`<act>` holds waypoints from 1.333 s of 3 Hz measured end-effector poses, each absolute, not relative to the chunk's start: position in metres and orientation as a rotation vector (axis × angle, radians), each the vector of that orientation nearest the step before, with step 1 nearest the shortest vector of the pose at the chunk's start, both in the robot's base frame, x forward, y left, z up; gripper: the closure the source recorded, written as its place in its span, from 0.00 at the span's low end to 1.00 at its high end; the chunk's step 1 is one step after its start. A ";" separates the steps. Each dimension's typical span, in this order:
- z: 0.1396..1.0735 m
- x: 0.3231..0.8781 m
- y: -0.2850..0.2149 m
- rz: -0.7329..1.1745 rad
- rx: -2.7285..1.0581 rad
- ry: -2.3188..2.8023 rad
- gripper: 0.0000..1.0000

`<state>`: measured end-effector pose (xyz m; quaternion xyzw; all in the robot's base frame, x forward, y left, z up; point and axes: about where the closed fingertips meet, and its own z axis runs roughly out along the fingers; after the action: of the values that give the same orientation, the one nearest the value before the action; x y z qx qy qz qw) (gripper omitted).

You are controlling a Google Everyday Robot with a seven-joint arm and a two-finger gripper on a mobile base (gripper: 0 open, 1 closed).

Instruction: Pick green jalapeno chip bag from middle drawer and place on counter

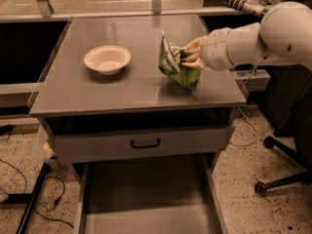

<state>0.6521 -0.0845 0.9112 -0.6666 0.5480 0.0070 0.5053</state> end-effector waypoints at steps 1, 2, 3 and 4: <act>0.911 0.652 -0.084 0.017 -1.608 1.322 0.59; 0.911 0.652 -0.084 0.017 -1.608 1.322 0.36; 0.911 0.652 -0.084 0.017 -1.608 1.322 0.12; 0.911 0.652 -0.084 0.017 -1.608 1.322 0.00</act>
Offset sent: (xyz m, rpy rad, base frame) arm 0.0000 0.0000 0.0000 0.0000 0.0000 0.0000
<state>0.6521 -0.0844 0.9111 -0.6666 0.5480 0.0071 0.5052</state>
